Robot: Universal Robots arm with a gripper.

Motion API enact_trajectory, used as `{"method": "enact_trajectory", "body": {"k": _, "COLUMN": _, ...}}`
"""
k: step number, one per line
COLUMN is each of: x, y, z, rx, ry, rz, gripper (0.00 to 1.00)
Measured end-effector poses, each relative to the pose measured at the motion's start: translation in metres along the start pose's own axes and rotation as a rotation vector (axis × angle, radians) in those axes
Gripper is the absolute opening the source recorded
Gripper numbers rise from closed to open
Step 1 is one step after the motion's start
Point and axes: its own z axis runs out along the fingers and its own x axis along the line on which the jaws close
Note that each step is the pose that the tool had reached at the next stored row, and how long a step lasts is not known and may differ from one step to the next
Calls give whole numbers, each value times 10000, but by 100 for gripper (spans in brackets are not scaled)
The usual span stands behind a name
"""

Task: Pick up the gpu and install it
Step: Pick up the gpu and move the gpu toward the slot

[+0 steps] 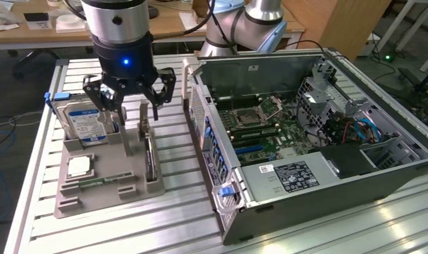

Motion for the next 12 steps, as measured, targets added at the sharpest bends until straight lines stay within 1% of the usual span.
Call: {"method": "enact_trajectory", "body": {"k": 12, "x": 2, "y": -10, "z": 218, "rx": -1, "ry": 1, "rz": -24, "gripper": 65}}
